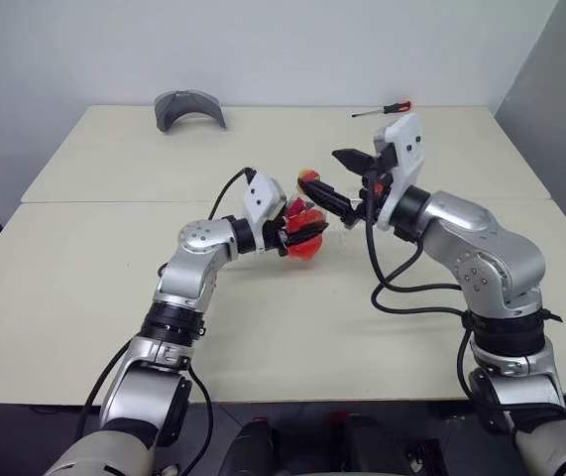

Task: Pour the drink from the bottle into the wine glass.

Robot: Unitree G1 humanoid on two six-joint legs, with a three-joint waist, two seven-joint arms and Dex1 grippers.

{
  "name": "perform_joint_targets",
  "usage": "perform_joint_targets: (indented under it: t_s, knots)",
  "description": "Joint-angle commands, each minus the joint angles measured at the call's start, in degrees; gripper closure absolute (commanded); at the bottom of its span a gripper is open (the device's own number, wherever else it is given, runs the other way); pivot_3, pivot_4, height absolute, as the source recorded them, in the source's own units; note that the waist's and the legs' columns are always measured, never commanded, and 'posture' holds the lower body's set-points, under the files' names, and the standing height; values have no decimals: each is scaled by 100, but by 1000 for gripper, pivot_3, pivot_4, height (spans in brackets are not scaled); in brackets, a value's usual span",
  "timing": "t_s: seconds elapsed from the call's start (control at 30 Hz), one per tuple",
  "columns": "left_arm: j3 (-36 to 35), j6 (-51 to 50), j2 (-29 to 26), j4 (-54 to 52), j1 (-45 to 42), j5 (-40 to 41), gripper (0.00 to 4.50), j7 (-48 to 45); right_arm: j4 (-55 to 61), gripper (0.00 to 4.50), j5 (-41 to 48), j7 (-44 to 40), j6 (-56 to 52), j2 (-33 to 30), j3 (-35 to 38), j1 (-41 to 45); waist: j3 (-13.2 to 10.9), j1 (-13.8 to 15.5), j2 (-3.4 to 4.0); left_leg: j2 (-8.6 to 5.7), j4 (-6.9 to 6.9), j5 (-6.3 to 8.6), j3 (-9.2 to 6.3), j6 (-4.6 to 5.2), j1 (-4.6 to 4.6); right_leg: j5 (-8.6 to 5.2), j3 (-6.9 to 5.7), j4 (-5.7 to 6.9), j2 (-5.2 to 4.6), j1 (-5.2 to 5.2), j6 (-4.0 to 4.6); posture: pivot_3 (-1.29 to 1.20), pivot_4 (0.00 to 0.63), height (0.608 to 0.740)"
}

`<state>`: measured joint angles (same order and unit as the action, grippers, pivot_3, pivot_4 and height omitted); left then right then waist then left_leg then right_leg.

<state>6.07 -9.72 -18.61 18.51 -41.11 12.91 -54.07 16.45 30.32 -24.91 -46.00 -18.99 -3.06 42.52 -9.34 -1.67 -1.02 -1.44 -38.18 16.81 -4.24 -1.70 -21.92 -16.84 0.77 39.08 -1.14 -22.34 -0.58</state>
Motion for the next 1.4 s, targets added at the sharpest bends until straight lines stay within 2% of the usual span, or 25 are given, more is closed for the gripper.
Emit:
perform_joint_targets:
  t_s: [0.03, 0.13, 0.23, 0.53, 0.6, 0.63, 0.87, 0.97, 1.27, 1.4]
  knots:
    - [-68, 264, 7, 86, -329, -24, 2289, -4, 57, 0, 29, -51, 19, 80, 18, 215, 0, 0, 0, 0, 0, 0, 1, 0, 0, 0, 1, 0, 0, 0, 0, 0, 150, 740]
    - [-97, 379, -8, 292, -451, -64, 2289, -6, 0, 0, 42, -89, 8, 150, -28, 265, 0, -1, 0, 0, 0, 1, 0, 2, -1, 0, 0, 2, 0, -3, 0, 0, 150, 740]
    - [-88, 439, -13, 364, -491, -63, 2290, -37, -64, 564, 30, -169, 10, 179, -58, 300, 0, -3, 0, 0, 1, 1, 0, 1, -1, 0, 0, 2, 0, -4, 0, 0, 150, 740]
    - [-79, 501, 9, 419, -547, -69, 2292, -37, -382, 3836, -137, -352, 198, 184, -110, 382, 0, -5, 1, 0, 1, 1, 1, 1, -1, 0, 1, 2, 0, -5, 0, 0, 150, 740]
    - [-77, 500, 14, 405, -543, -63, 2292, -35, -393, 4459, -174, -387, 224, 195, -122, 360, 0, -5, 1, 0, 2, 1, 1, 1, -1, 0, 1, 2, 0, -5, 0, 0, 150, 740]
    - [-77, 498, 14, 396, -539, -58, 2292, -35, -390, 4500, -187, -400, 231, 201, -123, 350, 0, -7, 1, 0, 2, 1, 1, 1, -2, 0, 1, 1, 0, -5, 0, 0, 150, 740]
    - [-88, 490, 10, 393, -561, -44, 2319, -46, -362, 4500, -133, -568, 219, 157, -65, 359, 0, -6, 1, 0, 2, 1, 1, 1, -2, 0, 1, 1, 0, -6, 0, 0, 150, 740]
    - [-87, 485, 5, 372, -544, -43, 2320, -50, -371, 3916, 69, -643, 116, 200, 95, 414, 0, -6, 1, 0, 2, 1, 1, 2, -2, 0, 1, 2, 0, -5, 0, 0, 150, 740]
    - [-116, 587, -21, 588, -663, -70, 2326, -69, -413, 918, -111, -721, 193, 77, -50, 441, 0, -5, 1, 0, 1, 1, 1, 1, -2, 0, 1, 1, 0, -6, 0, 0, 150, 740]
    - [-105, 623, -16, 587, -641, -67, 2326, -75, -477, 896, -166, -749, 226, 115, -56, 439, 0, -6, 1, 0, 2, 1, 1, 2, -2, 0, 1, 2, 0, -6, 0, 0, 150, 740]
